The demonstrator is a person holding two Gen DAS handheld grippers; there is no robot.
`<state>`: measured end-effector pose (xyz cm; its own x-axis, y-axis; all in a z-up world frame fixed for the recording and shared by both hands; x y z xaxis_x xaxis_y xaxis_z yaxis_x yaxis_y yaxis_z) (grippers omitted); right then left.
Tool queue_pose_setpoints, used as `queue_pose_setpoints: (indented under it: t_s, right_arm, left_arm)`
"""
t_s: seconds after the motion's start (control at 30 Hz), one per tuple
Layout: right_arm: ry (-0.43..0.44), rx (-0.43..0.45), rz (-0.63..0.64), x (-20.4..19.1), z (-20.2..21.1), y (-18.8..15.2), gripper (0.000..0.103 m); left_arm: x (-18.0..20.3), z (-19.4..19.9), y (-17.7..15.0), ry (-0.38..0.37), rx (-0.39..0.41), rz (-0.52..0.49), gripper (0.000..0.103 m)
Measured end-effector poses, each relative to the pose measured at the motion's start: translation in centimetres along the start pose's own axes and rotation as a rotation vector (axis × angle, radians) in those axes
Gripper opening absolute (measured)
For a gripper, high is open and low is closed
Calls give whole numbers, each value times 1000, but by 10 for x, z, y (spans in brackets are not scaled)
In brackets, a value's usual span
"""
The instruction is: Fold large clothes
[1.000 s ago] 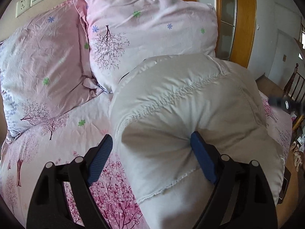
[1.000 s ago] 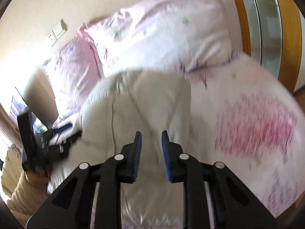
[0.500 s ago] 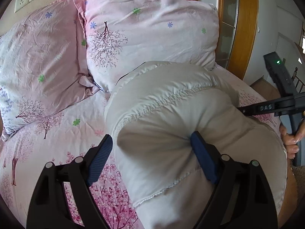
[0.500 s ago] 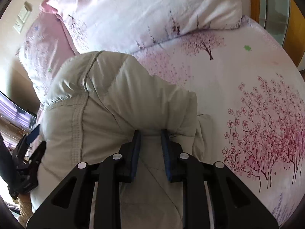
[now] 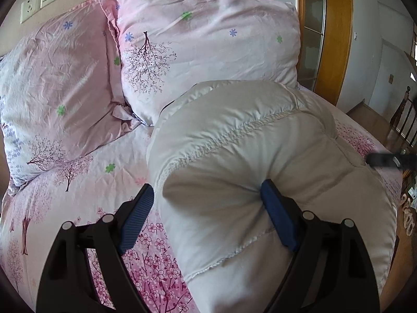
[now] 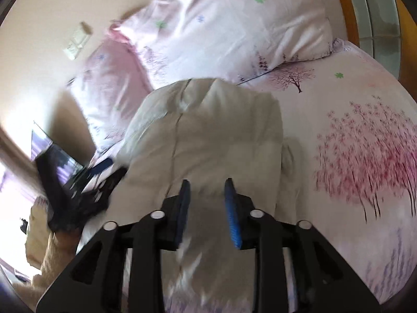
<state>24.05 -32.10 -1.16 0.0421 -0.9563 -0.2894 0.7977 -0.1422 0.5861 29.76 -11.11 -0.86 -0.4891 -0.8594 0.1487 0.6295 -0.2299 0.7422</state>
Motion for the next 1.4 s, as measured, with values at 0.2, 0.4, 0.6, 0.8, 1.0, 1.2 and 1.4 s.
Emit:
queue_pose_setpoints:
  t_s: [0.2,0.4,0.6,0.8,1.0,1.2,1.4]
  right_arm:
    - [65,-102,-94,9,-39,-19,36]
    - [29,-80,-88,8,-7,-5,74]
    - [77,-48,-183,30,9,21,102]
    - [144,-237,-347,63,-38,17,102]
    - [231,-371,-391,65,-65,6,102]
    - [312,-466,-374,51,-81,0,102]
    - [334,-480,-354,40,-87,1,102]
  left_arm:
    - [-1,4,3,-7,36,26,87]
    - [-24,32,-2,-181,91,237,91]
    - [-44,37,-9,-331,77,402,91]
    - [-26,33,-11,-279,50,282,93]
    - [-4,29,-4,-260,16,174,101]
    - [0,20,-5,-272,-3,176,101]
    - [-1,14,-8,-300,-4,191,101]
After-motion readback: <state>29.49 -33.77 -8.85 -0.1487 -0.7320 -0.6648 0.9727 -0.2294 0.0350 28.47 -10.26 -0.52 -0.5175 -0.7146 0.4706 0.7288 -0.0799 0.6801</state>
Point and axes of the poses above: each gripper's, at about its wrist camera, not at the fingertips, and z roughly against the way its jaws point, x to its right, y to its top, the point moved 9 cm from there along -z, roughly the way its jaws point, and after that the axes turned 11 degrees about -y, right-handed, at the moved point
